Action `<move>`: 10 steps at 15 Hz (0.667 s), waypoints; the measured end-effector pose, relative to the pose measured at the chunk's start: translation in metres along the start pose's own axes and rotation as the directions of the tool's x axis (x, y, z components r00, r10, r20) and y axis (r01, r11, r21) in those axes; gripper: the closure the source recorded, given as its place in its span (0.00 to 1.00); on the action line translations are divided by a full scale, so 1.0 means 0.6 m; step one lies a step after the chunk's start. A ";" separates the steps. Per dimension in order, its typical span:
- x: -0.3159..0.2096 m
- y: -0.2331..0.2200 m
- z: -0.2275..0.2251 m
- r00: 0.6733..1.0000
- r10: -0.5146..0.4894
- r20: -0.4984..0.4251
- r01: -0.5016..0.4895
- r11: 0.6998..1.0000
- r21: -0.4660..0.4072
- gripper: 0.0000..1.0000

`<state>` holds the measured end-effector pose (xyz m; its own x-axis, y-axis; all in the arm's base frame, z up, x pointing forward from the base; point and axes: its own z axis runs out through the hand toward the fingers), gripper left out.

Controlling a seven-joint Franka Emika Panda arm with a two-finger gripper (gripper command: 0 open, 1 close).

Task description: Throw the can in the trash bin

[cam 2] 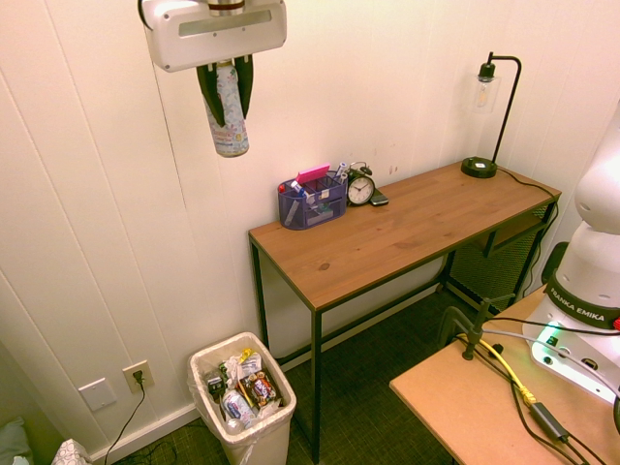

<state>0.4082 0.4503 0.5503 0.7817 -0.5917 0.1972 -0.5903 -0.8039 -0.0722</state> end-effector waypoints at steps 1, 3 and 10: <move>-0.002 -0.021 0.007 1.000 -0.004 0.014 0.004 1.000 -0.009 0.00; 0.003 -0.050 0.015 1.000 0.003 0.031 -0.003 1.000 -0.016 0.00; 0.043 -0.063 -0.002 0.998 0.055 0.040 -0.054 0.998 -0.011 0.00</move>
<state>0.4507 0.4655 0.5594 0.7555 -0.6368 0.1539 -0.6342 -0.7698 -0.0719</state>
